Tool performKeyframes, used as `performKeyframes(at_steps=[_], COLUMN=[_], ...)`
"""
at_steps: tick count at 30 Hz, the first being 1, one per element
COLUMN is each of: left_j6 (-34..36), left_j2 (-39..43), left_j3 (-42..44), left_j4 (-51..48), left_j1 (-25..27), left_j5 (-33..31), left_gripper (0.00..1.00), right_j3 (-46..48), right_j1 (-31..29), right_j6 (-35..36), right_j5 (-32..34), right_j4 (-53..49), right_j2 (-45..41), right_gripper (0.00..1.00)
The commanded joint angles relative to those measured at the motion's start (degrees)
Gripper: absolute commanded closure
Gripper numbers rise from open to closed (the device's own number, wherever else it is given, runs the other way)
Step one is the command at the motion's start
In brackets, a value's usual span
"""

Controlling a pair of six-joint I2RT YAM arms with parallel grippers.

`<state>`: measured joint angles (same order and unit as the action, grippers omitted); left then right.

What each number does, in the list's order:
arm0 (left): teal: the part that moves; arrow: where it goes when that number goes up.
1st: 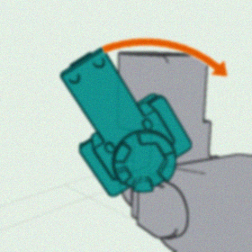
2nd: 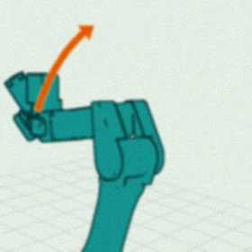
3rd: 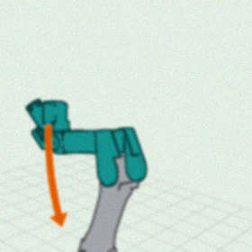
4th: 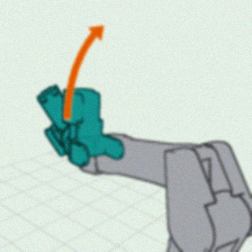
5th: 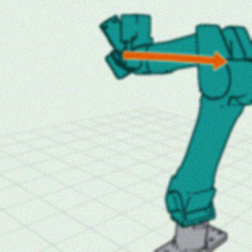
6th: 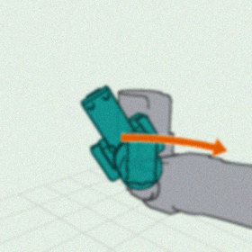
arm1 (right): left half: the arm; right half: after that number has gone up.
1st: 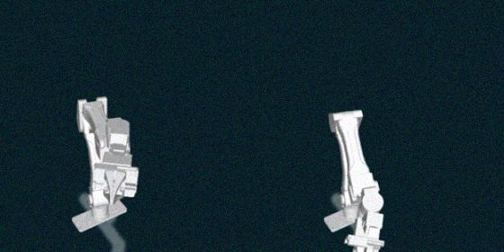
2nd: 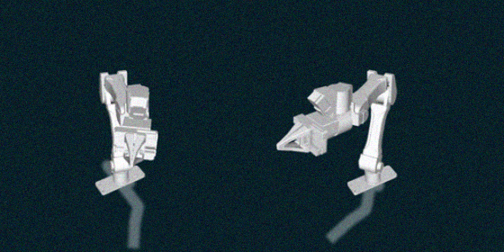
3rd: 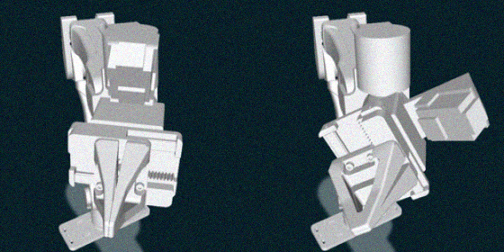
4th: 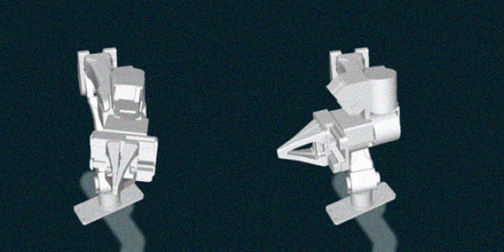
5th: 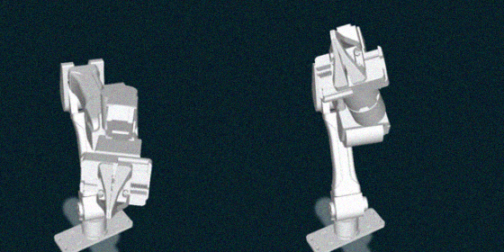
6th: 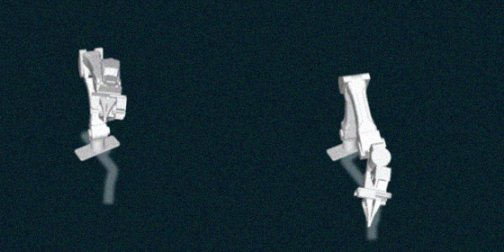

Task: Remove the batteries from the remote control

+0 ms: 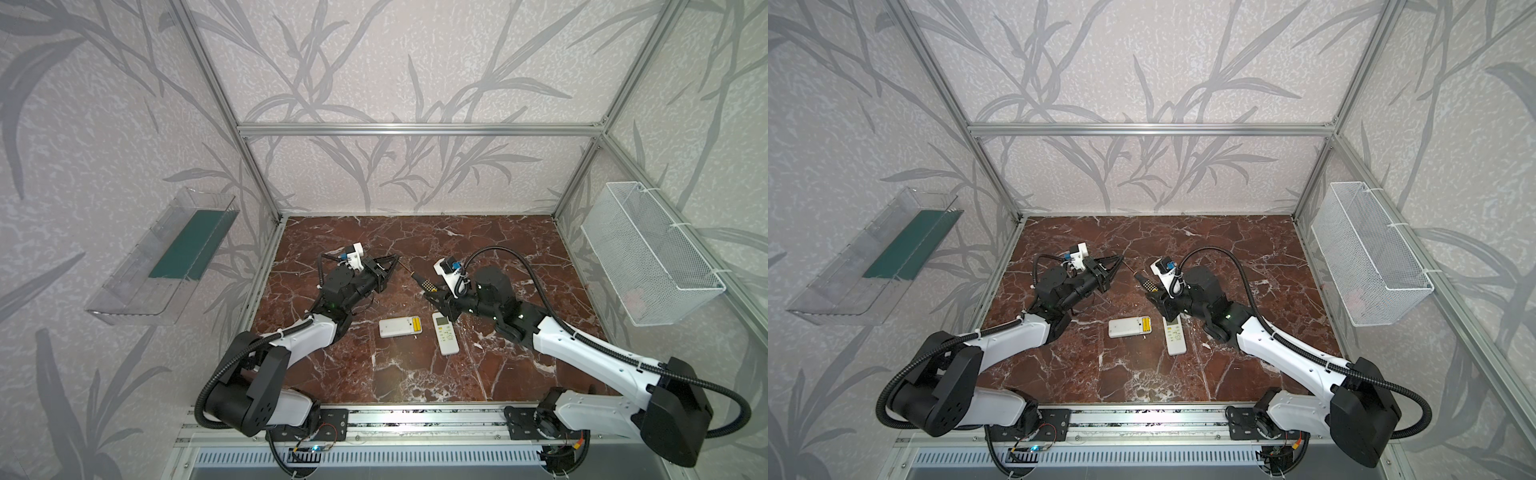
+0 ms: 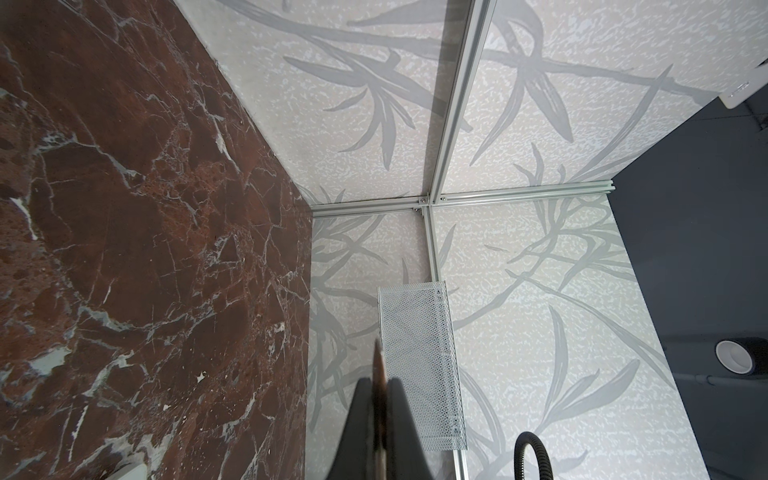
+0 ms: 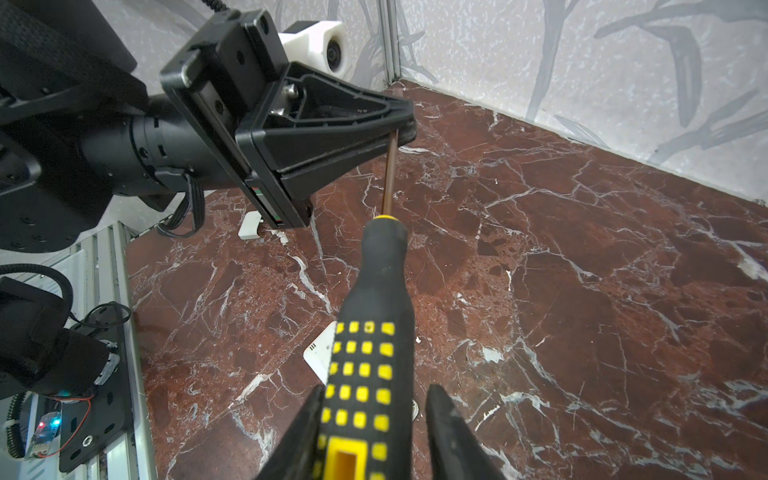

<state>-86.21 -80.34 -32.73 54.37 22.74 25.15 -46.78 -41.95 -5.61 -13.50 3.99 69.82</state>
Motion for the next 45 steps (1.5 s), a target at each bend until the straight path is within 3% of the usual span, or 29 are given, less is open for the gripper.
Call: performKeyframes(at_steps=[1, 11, 15, 17, 21, 25, 29, 34, 45], left_j6=[-2.4, -3.6, -2.1, -0.8, 2.7, 8.6, 17.1, 29.4, 54.7], left_j2=[-0.9, -3.3, -2.4, -1.6, 0.6, 4.0, 7.9, 11.9, 11.6], left_j3=[0.6, 1.0, 0.8, 0.6, -0.1, -1.8, -4.7, -9.8, -15.9], left_j4=[4.1, 6.9, 4.4, 2.2, -3.7, -13.7, -27.6, -48.9, -67.1], left_j1=[-0.2, -0.2, -0.2, -0.2, -0.2, -0.2, -0.4, -0.6, -0.8], left_j5=[1.1, 1.3, 1.5, 1.5, 1.1, 0.6, -1.9, -10.0, -19.3], left_gripper=[1.00, 1.00, 1.00, 0.94, 0.70, 0.29, 0.02, 0.01, 0.00], right_j3=[-2.4, -3.2, -3.5, -3.4, -3.1, -2.8, -2.5, -2.0, -1.1], right_j1=[-0.2, -0.5, -0.7, -0.8, -0.8, -0.8, -0.8, -0.8, 0.5], right_j6=[-0.2, 0.9, 1.5, 1.7, 2.3, 2.9, 3.6, 4.8, 5.5], right_j5=[-0.7, -2.0, -1.6, -0.9, 0.8, 3.0, 6.2, 10.4, 14.4], right_j4=[2.0, 1.7, 1.1, 0.9, -0.2, -2.2, -4.6, -8.0, -13.2], right_j2=[0.5, 0.8, 0.6, 0.3, -0.2, -1.1, -2.0, -3.4, -3.5], right_gripper=[0.68, 0.98, 1.00, 1.00, 1.00, 1.00, 1.00, 1.00, 1.00])
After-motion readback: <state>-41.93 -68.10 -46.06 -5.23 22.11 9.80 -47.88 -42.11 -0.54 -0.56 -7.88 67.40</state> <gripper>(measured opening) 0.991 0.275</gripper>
